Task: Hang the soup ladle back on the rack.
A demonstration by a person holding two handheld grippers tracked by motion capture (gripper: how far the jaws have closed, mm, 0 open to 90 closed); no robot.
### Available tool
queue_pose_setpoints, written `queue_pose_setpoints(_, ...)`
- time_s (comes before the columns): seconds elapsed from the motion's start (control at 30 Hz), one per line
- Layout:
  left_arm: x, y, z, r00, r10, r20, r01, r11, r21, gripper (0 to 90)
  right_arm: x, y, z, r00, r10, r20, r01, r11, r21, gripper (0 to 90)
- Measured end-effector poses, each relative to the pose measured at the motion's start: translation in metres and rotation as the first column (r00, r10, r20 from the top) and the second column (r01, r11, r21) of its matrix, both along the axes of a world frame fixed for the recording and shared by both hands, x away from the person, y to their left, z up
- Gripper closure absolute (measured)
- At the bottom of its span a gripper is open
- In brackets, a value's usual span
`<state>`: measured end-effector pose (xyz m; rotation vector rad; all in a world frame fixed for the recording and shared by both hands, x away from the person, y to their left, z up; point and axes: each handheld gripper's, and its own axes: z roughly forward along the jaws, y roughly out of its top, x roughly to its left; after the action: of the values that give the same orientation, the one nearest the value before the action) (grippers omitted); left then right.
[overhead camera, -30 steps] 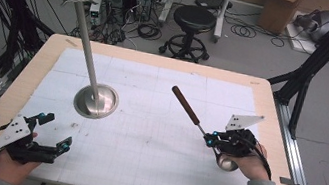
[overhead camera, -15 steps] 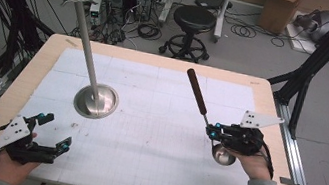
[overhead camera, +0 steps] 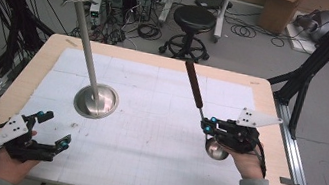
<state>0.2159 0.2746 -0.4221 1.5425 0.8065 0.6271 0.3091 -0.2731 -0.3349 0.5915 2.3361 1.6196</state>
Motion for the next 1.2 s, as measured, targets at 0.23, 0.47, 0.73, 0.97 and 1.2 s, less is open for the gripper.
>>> queue_pose_setpoints(0.23, 0.002, 0.003, 0.0, 1.0, 0.005, 0.003, -0.005, 0.9999, -0.01, 2.0, 0.005, 0.017, 0.005, 0.9999, 0.012, -0.008, -0.012, 1.0, 0.028, 84.6)
queue_pose_setpoints(0.47, 0.002, 0.002, 0.0, 1.0, 0.004, 0.0, -0.004, 1.0, -0.008, 2.0, 0.01, 0.037, 0.016, 0.9999, 0.013, 0.003, -0.013, 0.998, 0.066, 84.6)
queue_pose_setpoints(0.73, 0.002, 0.002, -0.001, 0.9999, 0.011, 0.004, -0.011, 0.9999, 0.008, 2.0, 0.019, 0.06, 0.022, 0.9996, 0.027, 0.012, -0.028, 0.997, 0.072, 84.6)
queue_pose_setpoints(0.97, 0.003, 0.002, -0.001, 0.9998, 0.014, 0.016, -0.014, 0.9999, 0.0, 1.8, 0.026, 0.072, 0.026, 0.9995, 0.029, 0.015, -0.03, 0.995, 0.1, 84.6)
queue_pose_setpoints(1.2, 0.004, 0.003, -0.002, 0.9996, 0.022, 0.015, -0.023, 0.9997, 0.007, 1.8, 0.032, 0.087, 0.032, 0.9978, 0.058, 0.033, -0.061, 0.992, 0.108, 84.6)
